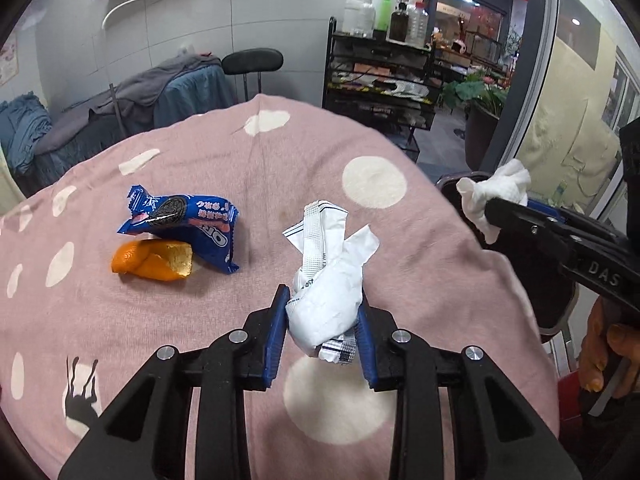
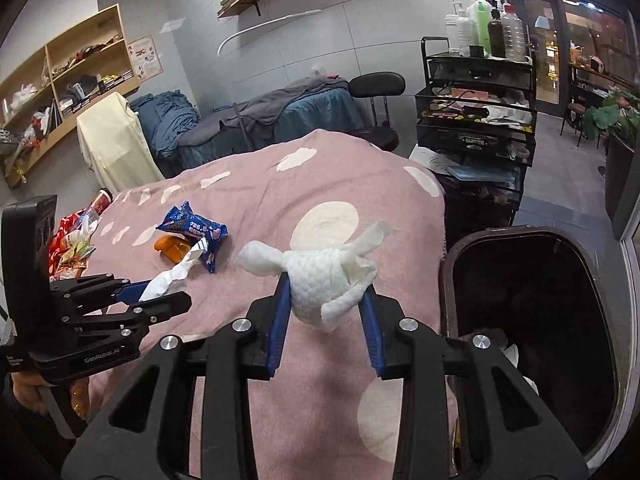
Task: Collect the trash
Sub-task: 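Carry both white tissues over the bin and open both tools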
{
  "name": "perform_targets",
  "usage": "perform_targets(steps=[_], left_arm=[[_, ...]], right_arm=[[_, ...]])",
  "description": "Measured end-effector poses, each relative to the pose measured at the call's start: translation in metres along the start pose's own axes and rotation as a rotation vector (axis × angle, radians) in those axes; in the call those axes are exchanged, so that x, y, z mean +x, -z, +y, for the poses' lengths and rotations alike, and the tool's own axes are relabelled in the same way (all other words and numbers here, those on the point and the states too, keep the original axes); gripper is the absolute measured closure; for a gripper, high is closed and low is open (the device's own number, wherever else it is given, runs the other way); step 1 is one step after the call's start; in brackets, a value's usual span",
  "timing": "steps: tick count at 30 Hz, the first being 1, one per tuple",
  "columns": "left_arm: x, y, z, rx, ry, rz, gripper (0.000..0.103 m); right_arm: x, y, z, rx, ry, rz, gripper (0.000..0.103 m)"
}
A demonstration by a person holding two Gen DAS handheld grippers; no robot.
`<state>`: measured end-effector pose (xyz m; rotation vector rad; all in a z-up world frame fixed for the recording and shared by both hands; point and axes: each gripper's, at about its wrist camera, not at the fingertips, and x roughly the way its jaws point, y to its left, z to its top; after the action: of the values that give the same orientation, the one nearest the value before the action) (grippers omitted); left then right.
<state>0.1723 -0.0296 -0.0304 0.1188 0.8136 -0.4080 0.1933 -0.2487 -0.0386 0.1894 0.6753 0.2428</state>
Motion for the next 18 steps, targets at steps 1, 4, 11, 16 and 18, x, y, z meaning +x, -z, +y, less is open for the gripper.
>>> perform_targets(steps=[1, 4, 11, 16, 18], left_arm=[[-0.003, 0.000, -0.003, -0.004, 0.004, -0.007, 0.072], [-0.008, -0.001, -0.012, -0.010, 0.017, -0.026, 0.072], [-0.021, 0.000, -0.038, -0.005, 0.049, -0.062, 0.072], [-0.023, -0.001, -0.059, 0.027, 0.062, -0.085, 0.072], [-0.025, 0.001, -0.068, 0.042, 0.070, -0.090, 0.072]], right_arm=[[-0.004, 0.002, -0.002, 0.006, 0.003, -0.007, 0.069], [-0.018, 0.007, -0.009, 0.027, 0.012, -0.028, 0.069], [-0.049, 0.019, -0.028, 0.063, 0.050, -0.066, 0.069], [-0.065, 0.028, -0.045, 0.095, 0.081, -0.082, 0.069], [-0.070, 0.031, -0.053, 0.107, 0.095, -0.086, 0.069]])
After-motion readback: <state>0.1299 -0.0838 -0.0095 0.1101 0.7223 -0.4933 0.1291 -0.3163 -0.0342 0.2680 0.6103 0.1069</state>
